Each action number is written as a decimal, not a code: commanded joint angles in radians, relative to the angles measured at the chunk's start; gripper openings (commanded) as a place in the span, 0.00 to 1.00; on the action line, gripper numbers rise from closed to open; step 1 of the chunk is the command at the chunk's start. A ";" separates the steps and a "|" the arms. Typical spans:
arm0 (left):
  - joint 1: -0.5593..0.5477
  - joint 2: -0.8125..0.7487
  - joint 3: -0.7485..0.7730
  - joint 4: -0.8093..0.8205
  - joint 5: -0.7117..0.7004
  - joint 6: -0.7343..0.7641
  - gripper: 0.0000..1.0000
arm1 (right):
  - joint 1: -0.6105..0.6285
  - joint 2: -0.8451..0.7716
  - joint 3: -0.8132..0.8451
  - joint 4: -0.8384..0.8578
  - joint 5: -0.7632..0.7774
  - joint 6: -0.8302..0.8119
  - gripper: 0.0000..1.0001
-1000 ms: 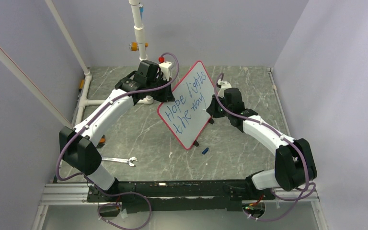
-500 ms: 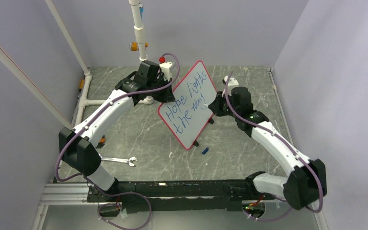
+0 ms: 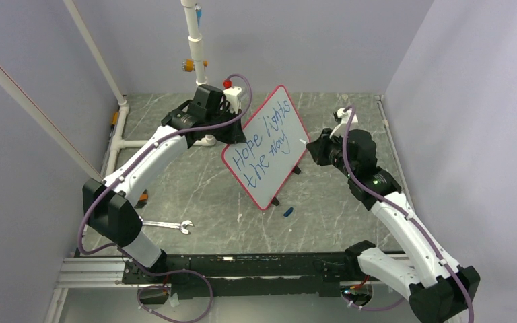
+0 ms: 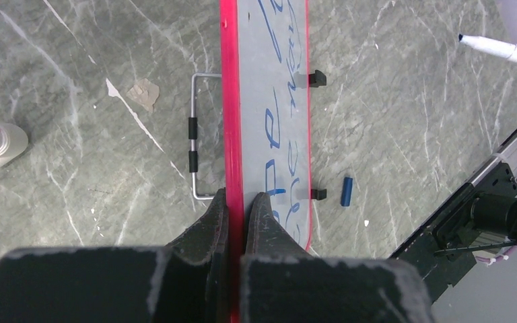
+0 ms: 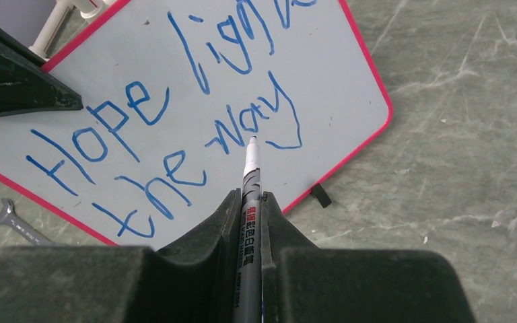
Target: Write a sentence on the whiteboard
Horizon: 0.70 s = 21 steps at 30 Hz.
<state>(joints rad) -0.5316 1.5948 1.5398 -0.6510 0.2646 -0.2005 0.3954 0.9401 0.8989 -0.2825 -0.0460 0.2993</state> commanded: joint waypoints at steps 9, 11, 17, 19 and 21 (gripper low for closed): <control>-0.021 0.127 -0.041 -0.182 0.050 0.220 0.00 | 0.002 -0.070 -0.018 -0.036 0.043 0.000 0.00; -0.034 0.137 -0.031 -0.184 0.090 0.219 0.00 | 0.002 -0.069 -0.021 -0.032 0.039 0.001 0.00; -0.083 0.147 -0.005 -0.187 0.164 0.208 0.00 | 0.002 -0.061 -0.025 -0.024 0.037 0.005 0.00; -0.087 0.143 0.000 -0.187 0.185 0.174 0.00 | 0.002 -0.055 -0.022 -0.021 0.034 0.007 0.00; -0.090 0.134 -0.002 -0.187 0.196 0.146 0.00 | 0.002 -0.050 -0.022 -0.015 0.031 0.009 0.00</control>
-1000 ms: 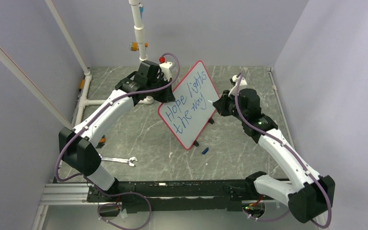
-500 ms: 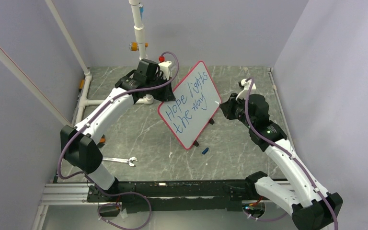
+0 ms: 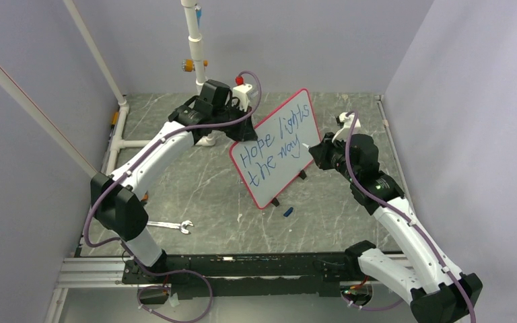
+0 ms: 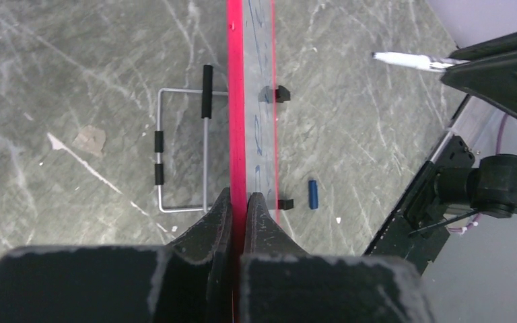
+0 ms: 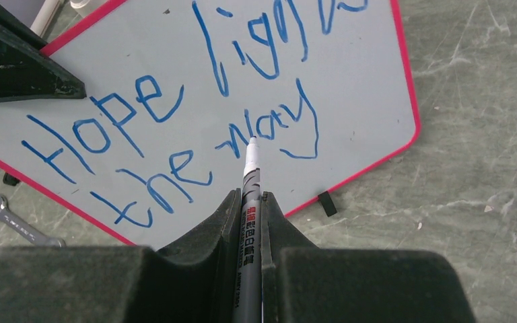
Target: Write a sentence on the whiteboard
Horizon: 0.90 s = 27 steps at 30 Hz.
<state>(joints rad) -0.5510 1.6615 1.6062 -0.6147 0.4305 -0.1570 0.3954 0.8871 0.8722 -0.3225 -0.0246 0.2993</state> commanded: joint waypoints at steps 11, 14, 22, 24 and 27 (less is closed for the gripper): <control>-0.069 -0.013 -0.205 -0.152 0.106 -0.057 0.00 | 0.002 0.029 0.004 0.040 -0.002 0.008 0.00; -0.069 -0.020 -0.216 -0.153 0.107 -0.093 0.00 | 0.002 0.026 0.002 0.041 0.000 0.006 0.00; -0.071 -0.040 -0.270 -0.071 0.172 -0.243 0.00 | 0.001 0.015 0.004 0.030 0.011 -0.004 0.00; -0.071 -0.055 -0.297 -0.035 0.175 -0.280 0.00 | 0.000 0.013 0.004 0.027 0.013 -0.007 0.00; -0.068 -0.069 -0.325 -0.012 0.147 -0.303 0.00 | 0.000 0.011 0.002 0.026 0.015 -0.009 0.00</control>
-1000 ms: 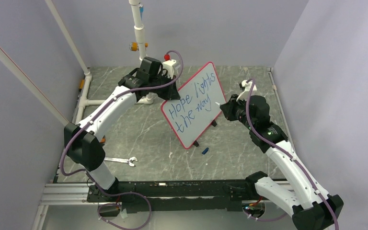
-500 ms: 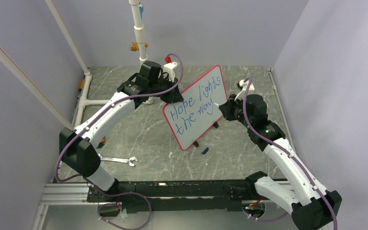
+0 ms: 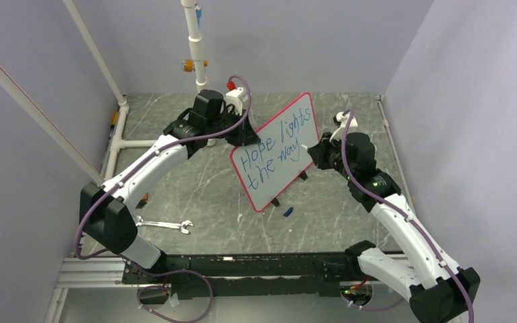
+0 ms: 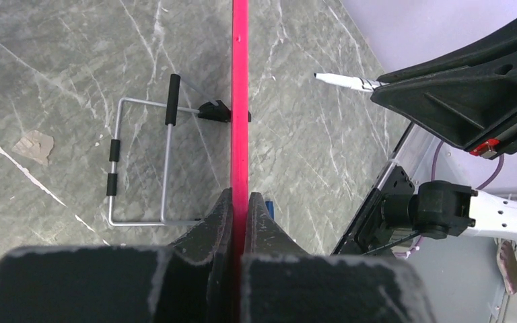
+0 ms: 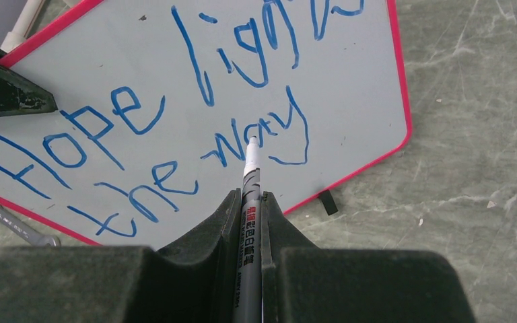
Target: Write a sentence on the whiteboard
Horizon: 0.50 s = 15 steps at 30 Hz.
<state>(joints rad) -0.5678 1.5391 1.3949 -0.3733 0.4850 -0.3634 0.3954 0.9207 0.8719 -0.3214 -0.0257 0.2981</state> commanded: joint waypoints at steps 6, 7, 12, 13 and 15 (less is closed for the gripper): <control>-0.016 0.093 -0.128 -0.298 -0.024 -0.030 0.00 | 0.000 -0.027 -0.009 0.033 0.007 -0.001 0.00; -0.011 0.098 -0.133 -0.301 -0.037 -0.022 0.00 | 0.000 -0.030 -0.011 0.033 0.007 -0.001 0.00; 0.004 0.115 -0.166 -0.324 -0.182 0.026 0.00 | 0.000 -0.035 -0.022 0.034 0.005 0.004 0.00; 0.007 0.120 -0.176 -0.318 -0.188 0.026 0.00 | 0.000 -0.036 -0.025 0.036 0.006 0.005 0.00; 0.007 0.130 -0.194 -0.293 -0.186 0.029 0.00 | 0.000 -0.036 -0.031 0.039 0.005 0.007 0.00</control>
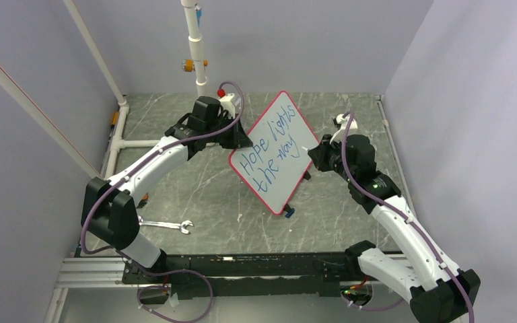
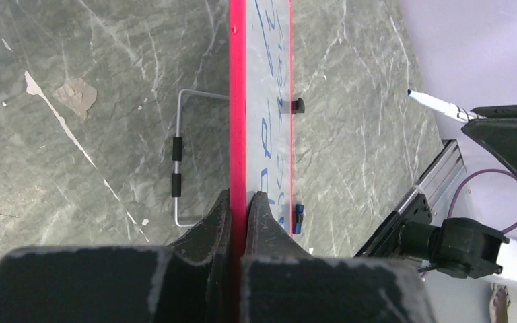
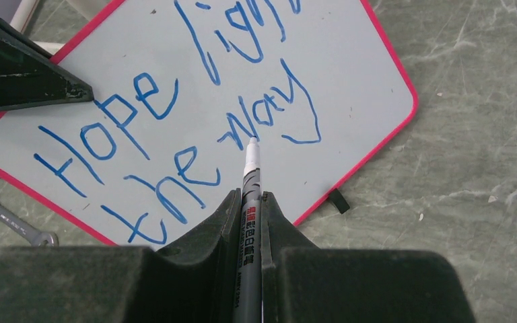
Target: Write a sentence on the whiteboard
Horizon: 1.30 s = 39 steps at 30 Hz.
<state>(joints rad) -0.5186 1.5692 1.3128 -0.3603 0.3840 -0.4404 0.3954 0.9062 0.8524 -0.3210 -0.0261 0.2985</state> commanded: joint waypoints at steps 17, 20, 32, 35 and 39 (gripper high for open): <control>-0.070 0.077 -0.057 -0.360 -0.309 0.226 0.02 | 0.000 -0.004 -0.019 0.055 -0.007 0.022 0.00; -0.090 0.077 -0.053 -0.355 -0.356 0.240 0.07 | 0.000 -0.002 -0.025 0.057 -0.014 0.026 0.00; -0.110 0.084 -0.065 -0.363 -0.492 0.255 0.29 | 0.000 -0.023 -0.051 0.054 -0.027 0.036 0.00; -0.110 0.074 -0.078 -0.355 -0.501 0.253 0.30 | 0.000 -0.024 -0.061 0.057 -0.033 0.042 0.00; -0.112 0.069 -0.071 -0.359 -0.511 0.251 0.31 | 0.000 -0.022 -0.065 0.057 -0.038 0.042 0.00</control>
<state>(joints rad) -0.6033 1.5856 1.3064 -0.4507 0.0162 -0.3309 0.3954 0.9016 0.7891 -0.3058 -0.0467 0.3260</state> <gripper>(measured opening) 0.325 0.135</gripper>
